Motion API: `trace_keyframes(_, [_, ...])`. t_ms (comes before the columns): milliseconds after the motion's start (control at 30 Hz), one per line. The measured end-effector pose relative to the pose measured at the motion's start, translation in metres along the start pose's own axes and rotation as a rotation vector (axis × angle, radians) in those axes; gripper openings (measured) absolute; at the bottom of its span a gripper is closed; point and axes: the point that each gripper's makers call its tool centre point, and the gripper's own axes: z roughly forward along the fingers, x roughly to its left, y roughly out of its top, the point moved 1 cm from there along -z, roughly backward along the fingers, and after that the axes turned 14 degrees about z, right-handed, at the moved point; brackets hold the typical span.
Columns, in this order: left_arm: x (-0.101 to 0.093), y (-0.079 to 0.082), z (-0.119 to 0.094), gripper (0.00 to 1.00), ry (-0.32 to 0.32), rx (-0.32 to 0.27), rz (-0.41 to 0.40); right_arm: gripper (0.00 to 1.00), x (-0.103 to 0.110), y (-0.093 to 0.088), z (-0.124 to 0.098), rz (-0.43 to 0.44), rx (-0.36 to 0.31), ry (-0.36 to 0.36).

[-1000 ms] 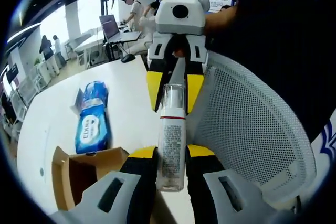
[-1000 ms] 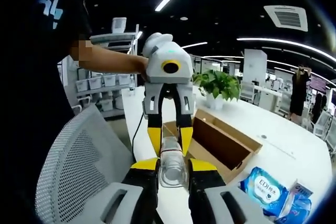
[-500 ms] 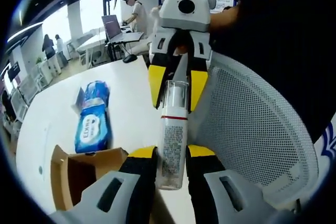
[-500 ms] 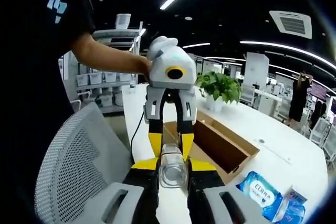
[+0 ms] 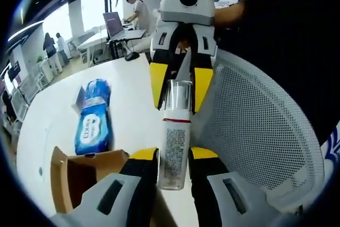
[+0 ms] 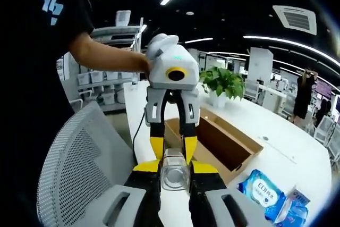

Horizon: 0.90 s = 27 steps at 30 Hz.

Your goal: Operate the shoe box by opening the lid, removing the specified soft item, and placing it in the target area until the item is outside and the box remains undamaged.

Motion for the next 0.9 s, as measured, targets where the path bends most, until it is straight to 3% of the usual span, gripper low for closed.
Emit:
trace_keyframes(533, [0.017,-0.013,-0.005,0.39,0.110,0.037,-0.032,0.14,-0.007,0.004,0.002,-0.041,0.015,-0.005])
trace_keyframes(900, [0.018,-0.024,-0.017,0.47,0.173,0.036,-0.099,0.14,-0.014,0.007,0.005,-0.063,0.030,0.001])
